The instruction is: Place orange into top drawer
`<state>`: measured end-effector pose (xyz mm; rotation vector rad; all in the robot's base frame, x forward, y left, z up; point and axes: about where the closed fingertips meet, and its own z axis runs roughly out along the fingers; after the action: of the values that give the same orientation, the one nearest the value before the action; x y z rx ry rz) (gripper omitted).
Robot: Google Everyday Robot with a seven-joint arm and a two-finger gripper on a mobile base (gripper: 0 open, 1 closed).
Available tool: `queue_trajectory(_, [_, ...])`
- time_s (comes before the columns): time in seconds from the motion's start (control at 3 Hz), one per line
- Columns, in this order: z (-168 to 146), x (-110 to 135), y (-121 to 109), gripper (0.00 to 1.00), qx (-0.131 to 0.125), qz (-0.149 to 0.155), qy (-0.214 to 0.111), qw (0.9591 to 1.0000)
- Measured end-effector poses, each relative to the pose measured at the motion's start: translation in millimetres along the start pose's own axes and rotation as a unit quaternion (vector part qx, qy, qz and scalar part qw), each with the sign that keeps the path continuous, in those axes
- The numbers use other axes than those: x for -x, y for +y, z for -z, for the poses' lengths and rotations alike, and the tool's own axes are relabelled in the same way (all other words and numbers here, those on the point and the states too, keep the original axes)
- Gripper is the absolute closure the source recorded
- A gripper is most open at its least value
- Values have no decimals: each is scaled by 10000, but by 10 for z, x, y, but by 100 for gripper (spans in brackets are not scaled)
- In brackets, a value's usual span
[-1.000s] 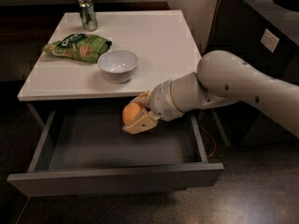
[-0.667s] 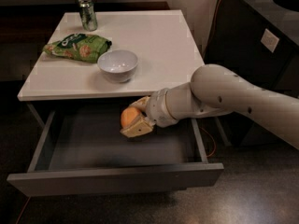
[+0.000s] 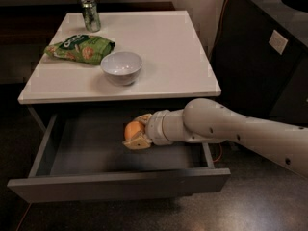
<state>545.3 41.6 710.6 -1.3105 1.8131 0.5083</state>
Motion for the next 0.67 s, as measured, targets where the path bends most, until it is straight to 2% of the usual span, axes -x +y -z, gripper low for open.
queue_trajectory(0.33, [-246,-167,-56,100,-131,-25,88,9999])
queue_trajectory(0.67, [-431,-319,-86,86,-169,-78,260,9995])
